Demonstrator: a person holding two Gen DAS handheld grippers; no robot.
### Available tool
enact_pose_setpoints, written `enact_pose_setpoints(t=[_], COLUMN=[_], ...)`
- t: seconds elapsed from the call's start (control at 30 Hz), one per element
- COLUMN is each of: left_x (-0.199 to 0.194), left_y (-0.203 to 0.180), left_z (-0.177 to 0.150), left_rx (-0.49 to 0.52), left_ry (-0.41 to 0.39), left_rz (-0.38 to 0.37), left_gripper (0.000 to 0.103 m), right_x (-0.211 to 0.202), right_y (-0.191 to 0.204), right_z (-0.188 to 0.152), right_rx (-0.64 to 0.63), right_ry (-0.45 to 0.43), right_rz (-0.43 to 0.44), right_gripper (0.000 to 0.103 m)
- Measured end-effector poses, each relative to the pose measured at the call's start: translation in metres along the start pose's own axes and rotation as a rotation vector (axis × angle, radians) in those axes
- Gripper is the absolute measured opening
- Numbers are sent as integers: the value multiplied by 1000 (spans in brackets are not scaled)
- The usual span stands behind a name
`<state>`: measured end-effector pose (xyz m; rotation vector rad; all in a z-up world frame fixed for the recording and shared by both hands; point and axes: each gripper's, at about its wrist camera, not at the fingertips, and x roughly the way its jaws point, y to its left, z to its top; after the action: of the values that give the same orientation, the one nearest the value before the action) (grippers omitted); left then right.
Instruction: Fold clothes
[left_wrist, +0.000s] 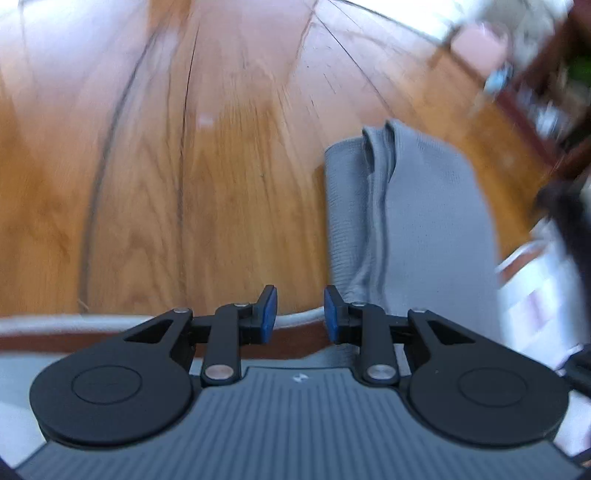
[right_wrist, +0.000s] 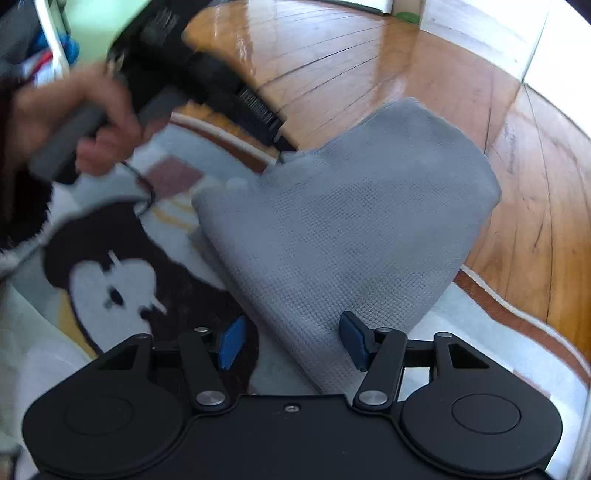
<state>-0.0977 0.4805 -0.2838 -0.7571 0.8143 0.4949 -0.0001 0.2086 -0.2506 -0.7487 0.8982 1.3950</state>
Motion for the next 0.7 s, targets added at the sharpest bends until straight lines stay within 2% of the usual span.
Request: enact_pose_setpoints(t=[0.07,0.1,0.13,0.17,0.2,0.33,0.37,0.43,0.53,0.57,0.63,0.7], left_x=[-4,-5,-6,-6,-5,-3,-2,11,29,33,31,30], left_y=[9,9,8,7,7,-1,-4,-13,-18,-16,-12,-5], left_z=[2,3,1,-1,-1,1,3,10,10,8,5,8], left_rx=[-57,-49,-33,-19,-24,-20,-13,9,-2,-8,-19,-80], left_ry=[-19,-34,-48,-61,-73,-132,-147,-142,-74,-71,-109,-104], left_rz=[-81,-102,-123,-143,-156,-221,-239,-247,-155,-145,-163,-197], left_gripper=[31,35,45,49,49,50,52,59,59,64,66,66], right_x=[-14,-21,-25,-25,-25,4,11,23,45,53,64,72], right_y=[-30,-45,-62,-80,-98,-167,-179,-193,-206,-209,-209,-205], right_z=[3,5,5,4,2,-3,-4,-2,4,7,15,22], right_rx=[157,235,316,396,476,742,791,853,924,944,940,925], right_ry=[-84,-126,-164,-192,-220,-204,-209,-235,-246,-245,-265,-283], right_rz=[45,67,82,86,90,123,141,181,238,256,282,284], right_gripper=[62,63,63,66,66,66,66,66,66,66,66,67])
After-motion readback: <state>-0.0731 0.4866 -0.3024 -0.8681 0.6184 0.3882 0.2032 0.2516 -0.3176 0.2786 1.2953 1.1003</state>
